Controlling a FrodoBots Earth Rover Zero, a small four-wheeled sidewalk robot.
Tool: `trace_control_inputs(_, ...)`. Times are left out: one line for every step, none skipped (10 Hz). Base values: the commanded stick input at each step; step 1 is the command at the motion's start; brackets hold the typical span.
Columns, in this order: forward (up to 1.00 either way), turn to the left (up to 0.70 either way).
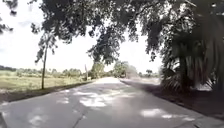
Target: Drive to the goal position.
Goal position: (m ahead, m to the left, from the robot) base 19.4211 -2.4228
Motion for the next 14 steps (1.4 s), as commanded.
trace_control_inputs(0.69, 0.01)
trace_control_inputs(0.69, 0.01)
trace_control_inputs(0.69, 0.01)
trace_control_inputs(0.69, 0.01)
trace_control_inputs(0.69, 0.01)
trace_control_inputs(0.69, 0.01)
trace_control_inputs(0.69, 0.01)
trace_control_inputs(0.69, 0.01)
trace_control_inputs(0.69, 0.01)
trace_control_inputs(0.69, 0.01)
trace_control_inputs(0.69, 0.01)
trace_control_inputs(0.69, 0.01)
trace_control_inputs(0.69, 0.01)
trace_control_inputs(0.69, 0.01)
